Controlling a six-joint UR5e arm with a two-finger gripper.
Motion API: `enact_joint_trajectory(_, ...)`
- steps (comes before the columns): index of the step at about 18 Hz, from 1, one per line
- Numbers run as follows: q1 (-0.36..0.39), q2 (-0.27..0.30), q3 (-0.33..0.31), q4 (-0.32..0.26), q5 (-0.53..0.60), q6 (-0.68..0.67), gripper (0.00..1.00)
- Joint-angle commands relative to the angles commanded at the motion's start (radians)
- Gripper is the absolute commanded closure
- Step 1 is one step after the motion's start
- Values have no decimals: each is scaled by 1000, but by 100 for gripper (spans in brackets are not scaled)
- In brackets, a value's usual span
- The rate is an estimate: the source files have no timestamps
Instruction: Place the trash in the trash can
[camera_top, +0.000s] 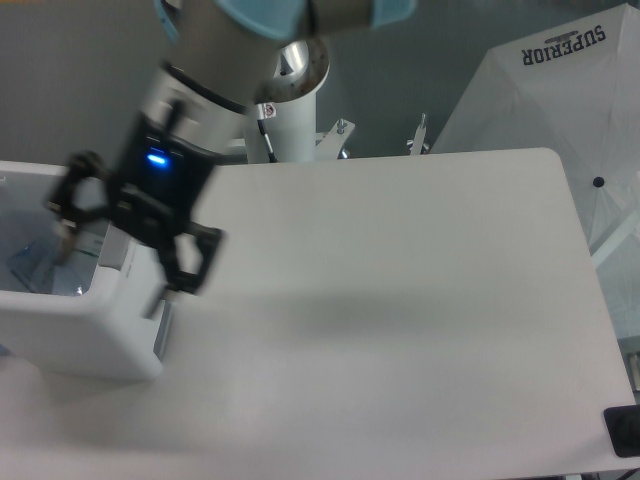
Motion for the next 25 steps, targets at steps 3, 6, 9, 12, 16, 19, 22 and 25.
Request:
enact_joint_trajectory(3,95,6,-80,-3,2,87,0)
enact_joint_trajectory(6,158,3,-143,-3,79,260,0)
enact_joint_trajectory(9,166,-2,-180,-5,249,312,0)
enact_joint_trajectory(12,161,-38,-200,-3,444,379,0)
enact_joint_trajectory(16,166,-83,-180,-5,535,391,0)
enact_joint_trajectory(19,161,-78,-181,-17,592,469,0)
enact_joint_trajectory(22,158,-75,-157,-92,660,557,0)
enact_joint_trajectory(25,158,-77,-128,-152,666,575,0)
